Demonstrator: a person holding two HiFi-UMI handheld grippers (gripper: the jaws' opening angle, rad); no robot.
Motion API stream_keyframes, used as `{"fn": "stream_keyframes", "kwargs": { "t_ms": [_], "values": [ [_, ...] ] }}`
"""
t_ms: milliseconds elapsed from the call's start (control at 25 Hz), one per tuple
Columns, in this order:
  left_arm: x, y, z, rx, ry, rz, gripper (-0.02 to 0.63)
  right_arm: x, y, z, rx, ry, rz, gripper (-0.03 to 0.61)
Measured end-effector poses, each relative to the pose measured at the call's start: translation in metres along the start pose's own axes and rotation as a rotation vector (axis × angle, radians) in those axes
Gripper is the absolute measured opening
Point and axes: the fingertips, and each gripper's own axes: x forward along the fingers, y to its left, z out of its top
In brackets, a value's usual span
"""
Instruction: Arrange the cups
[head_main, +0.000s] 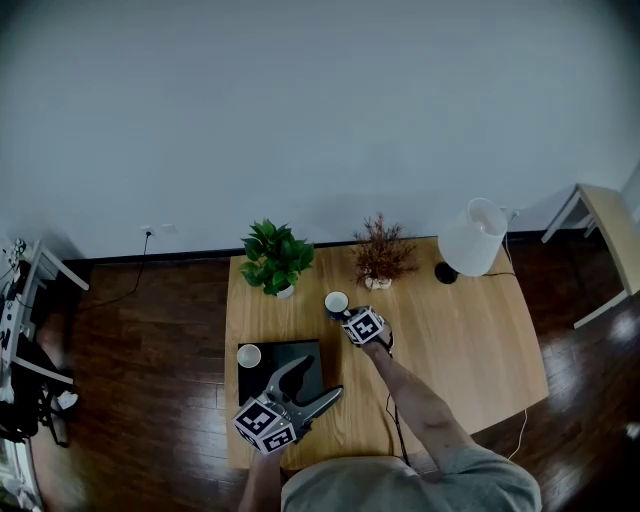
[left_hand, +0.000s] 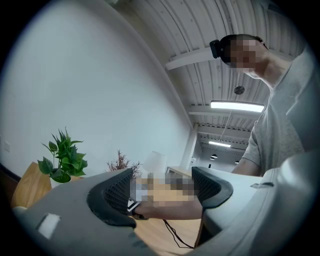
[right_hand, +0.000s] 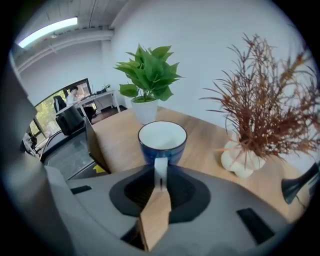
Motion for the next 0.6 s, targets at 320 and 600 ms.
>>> {"fn": "stream_keyframes", "kwargs": {
  "t_ms": [320,600],
  "values": [
    [-0.005,-0.015,-0.004,0.003,-0.016,-0.025,0.354,-0.087,0.032,-0.015,0.037,-0.168,0.117,0.08],
    [-0.03,-0.027,-0.017,0.01,-0.03,-0.007,0.354,-0.155,0.104,0.016,-0.112,-0.249,0.294,0.08]
  ]
}}
